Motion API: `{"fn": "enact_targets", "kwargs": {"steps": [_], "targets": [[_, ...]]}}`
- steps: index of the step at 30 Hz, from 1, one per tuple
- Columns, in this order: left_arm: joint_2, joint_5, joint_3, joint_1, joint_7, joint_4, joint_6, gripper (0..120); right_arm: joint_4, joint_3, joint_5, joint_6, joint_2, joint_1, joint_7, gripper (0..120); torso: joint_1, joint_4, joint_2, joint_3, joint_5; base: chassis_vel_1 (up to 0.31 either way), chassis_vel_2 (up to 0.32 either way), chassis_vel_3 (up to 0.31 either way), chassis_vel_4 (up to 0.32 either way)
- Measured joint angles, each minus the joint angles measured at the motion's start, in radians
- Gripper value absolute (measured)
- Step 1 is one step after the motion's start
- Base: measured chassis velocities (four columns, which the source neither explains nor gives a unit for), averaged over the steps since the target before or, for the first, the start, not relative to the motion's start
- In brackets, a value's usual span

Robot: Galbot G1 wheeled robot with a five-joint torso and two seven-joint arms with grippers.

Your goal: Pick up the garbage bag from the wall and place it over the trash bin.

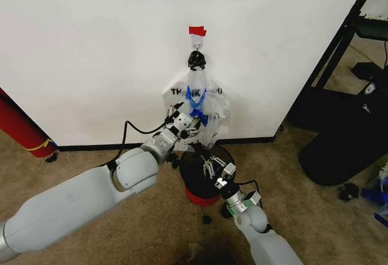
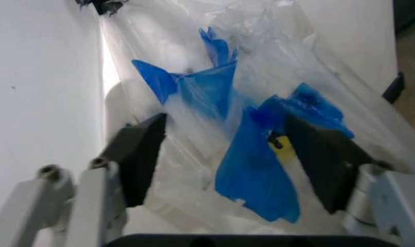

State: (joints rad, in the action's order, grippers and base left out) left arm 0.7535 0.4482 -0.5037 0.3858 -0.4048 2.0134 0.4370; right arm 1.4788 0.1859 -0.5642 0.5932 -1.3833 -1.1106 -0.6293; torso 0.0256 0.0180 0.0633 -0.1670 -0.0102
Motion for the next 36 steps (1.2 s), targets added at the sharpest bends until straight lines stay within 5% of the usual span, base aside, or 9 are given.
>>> {"fn": "enact_targets", "kwargs": {"steps": [18,21,29,33,36], "targets": [[-0.021,-0.066,0.018,0.030,0.001,-0.018,0.012,0,0.000,-0.002,0.008,0.002,-0.017,0.005,0.000,0,0.000,0.0001,0.000,0.000,0.0000,0.000,0.000,0.000,0.000],[-0.024,-0.064,0.046,0.061,0.001,-0.011,-0.013,0,0.002,0.000,0.008,0.003,-0.015,0.001,0.001,0,0.000,0.0002,0.000,0.000,0.0000,0.000,0.000,0.000,0.000],[-0.018,0.040,0.247,0.269,0.101,0.006,-0.281,0,0.001,0.012,0.008,0.012,-0.006,-0.015,0.006,0,0.000,-0.0001,0.000,0.000,0.0000,0.000,0.000,0.000,0.000],[0.002,0.171,0.353,0.394,0.282,0.011,-0.500,0,-0.005,0.014,0.007,0.014,-0.002,-0.019,0.011,0,0.000,0.0002,0.000,0.000,-0.0001,0.000,0.000,0.000,0.000],[0.005,0.210,0.395,0.441,0.368,0.012,-0.559,0,-0.009,0.014,0.007,0.016,-0.003,-0.019,0.013,0,0.000,0.0001,0.000,0.000,0.0001,0.000,0.000,0.000,0.000]]}}
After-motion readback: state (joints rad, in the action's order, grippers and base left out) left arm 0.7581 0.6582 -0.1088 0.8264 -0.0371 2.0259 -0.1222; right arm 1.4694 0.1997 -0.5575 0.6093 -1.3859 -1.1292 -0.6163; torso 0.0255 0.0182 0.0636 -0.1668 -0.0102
